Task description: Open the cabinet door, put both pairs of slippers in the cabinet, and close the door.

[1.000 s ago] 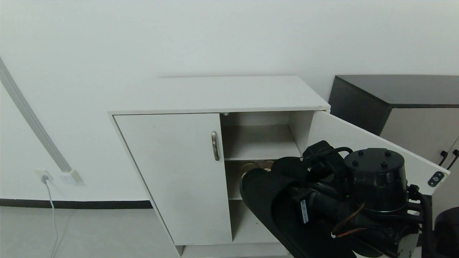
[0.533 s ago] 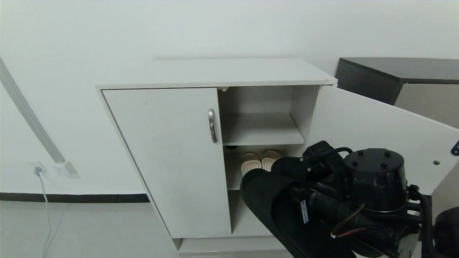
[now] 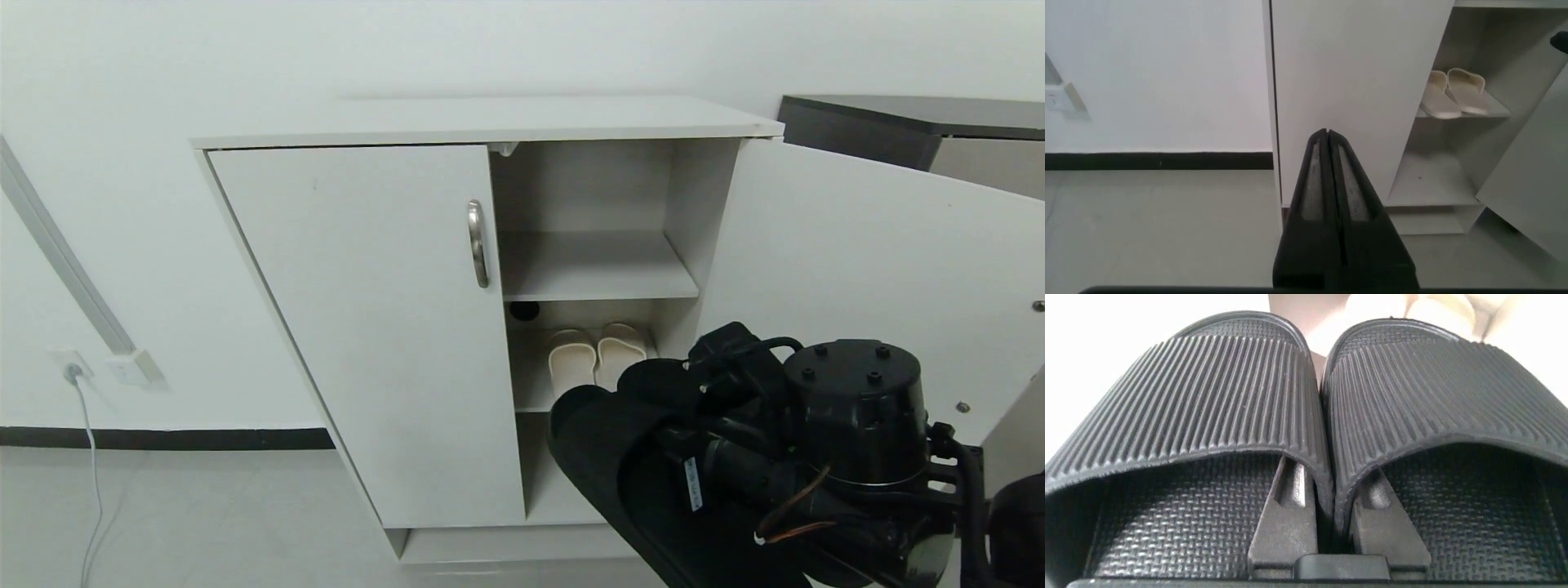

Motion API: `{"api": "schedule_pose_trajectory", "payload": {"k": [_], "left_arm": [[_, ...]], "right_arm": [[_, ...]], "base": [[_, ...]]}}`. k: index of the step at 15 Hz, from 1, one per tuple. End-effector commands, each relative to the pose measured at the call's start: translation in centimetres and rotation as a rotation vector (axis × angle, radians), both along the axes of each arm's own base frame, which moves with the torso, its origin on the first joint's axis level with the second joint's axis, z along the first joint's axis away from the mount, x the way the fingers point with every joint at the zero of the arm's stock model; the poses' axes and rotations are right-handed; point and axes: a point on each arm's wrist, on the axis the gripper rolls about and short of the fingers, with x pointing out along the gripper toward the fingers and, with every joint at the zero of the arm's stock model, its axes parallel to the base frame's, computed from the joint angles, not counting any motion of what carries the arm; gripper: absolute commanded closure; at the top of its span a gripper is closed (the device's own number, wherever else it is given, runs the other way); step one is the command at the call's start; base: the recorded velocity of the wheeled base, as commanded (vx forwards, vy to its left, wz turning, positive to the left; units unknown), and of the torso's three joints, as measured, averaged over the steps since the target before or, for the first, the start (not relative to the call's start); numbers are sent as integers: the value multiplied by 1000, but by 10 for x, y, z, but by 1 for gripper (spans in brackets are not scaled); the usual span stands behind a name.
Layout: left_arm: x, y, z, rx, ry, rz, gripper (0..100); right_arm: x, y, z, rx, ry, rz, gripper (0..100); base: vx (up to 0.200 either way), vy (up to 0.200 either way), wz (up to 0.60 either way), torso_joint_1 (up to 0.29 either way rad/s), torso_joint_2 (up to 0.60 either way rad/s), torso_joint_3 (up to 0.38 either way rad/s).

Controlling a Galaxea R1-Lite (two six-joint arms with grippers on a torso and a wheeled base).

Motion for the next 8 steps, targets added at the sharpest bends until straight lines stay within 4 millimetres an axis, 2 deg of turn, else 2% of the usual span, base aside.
{"api": "schedule_pose_trajectory", "payload": {"k": [1,4,5,8], "left_arm": [[0,0,0,0,2,1,100],[0,0,0,0,2,1,100],[0,0,0,0,2,1,100],[0,0,0,0,2,1,100]], "right_arm": [[1,1,-2,-5,3,-1,100],[3,6,-8,-27,12,5,100],[4,12,-12,-44,6,-4,100],[27,61,-24,-53,-36,-210,100]], "base": [[0,0,0,0,0,0],[0,0,0,0,0,0],[0,0,0,2,163,173],[0,0,0,4,97,61]]}}
